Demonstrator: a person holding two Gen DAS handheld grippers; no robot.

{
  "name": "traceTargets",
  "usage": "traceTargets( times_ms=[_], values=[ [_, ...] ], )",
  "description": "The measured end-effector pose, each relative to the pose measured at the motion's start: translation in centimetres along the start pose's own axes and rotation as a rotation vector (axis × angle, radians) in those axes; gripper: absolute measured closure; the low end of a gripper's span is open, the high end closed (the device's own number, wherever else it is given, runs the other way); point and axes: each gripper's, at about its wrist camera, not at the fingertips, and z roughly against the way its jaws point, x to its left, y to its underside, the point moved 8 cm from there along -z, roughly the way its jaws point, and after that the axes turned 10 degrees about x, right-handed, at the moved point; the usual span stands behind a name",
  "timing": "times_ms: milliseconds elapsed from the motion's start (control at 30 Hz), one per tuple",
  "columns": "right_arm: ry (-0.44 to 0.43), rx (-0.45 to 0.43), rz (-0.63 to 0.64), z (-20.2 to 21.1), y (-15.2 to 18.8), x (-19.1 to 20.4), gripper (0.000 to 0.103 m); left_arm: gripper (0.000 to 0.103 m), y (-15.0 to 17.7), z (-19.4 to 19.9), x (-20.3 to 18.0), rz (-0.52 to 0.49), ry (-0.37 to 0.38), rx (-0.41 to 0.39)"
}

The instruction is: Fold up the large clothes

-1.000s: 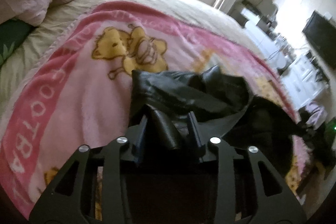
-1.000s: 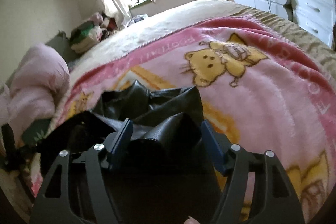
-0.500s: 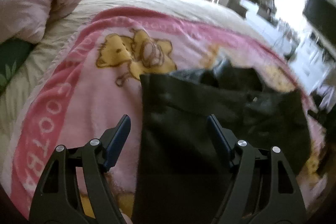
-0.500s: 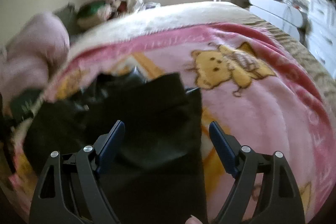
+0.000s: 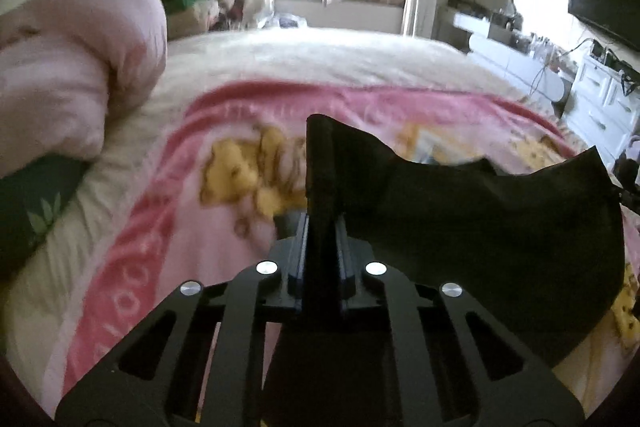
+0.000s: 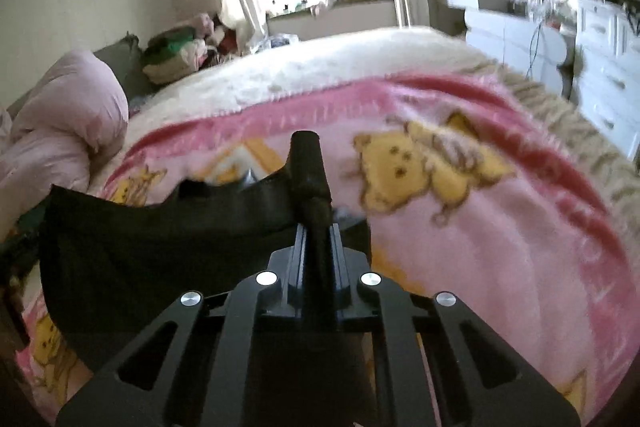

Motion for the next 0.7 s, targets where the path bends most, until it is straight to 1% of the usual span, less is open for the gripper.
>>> traceTargets(
  times_ms=[100, 167, 267, 433, 567, 700],
  values=[
    [-0.011, -0.030, -0.033, -0.1, -1.5, 0.0, 0.095, 0.099, -1.5, -1.1, 0.0, 0.022, -0.001, -0.007],
    [-0.012, -0.029, -0.060, -0.8, -2.1, -0.2, 0.095, 0.099, -1.8, -2.4, 0.1, 0.031, -0.011, 0.008],
    [0.027, -0.018, -0.046, -2.4, -2.4, -0.3, 0.095, 0.099, -1.5, -5.2, 0.7, 0.061, -0.021, 0.051],
    [0.087, 0.037, -0.028, -5.3, -1.0, -1.6, 0.095, 0.099, -0.3, -7.9, 0.7, 0.034, -0.053, 0.096],
    [0.116, 0.088, -0.033, -7.5, 0.8, -2.3, 0.094, 0.096, 0.8, -9.1, 0.8, 0.010, -0.086, 0.126],
    [0.128, 0.113, -0.035, -8.5, 1.7, -2.6, 0.091, 0.092, 1.5, -10.2, 1.0, 0.012, -0.081, 0.148]
  ],
)
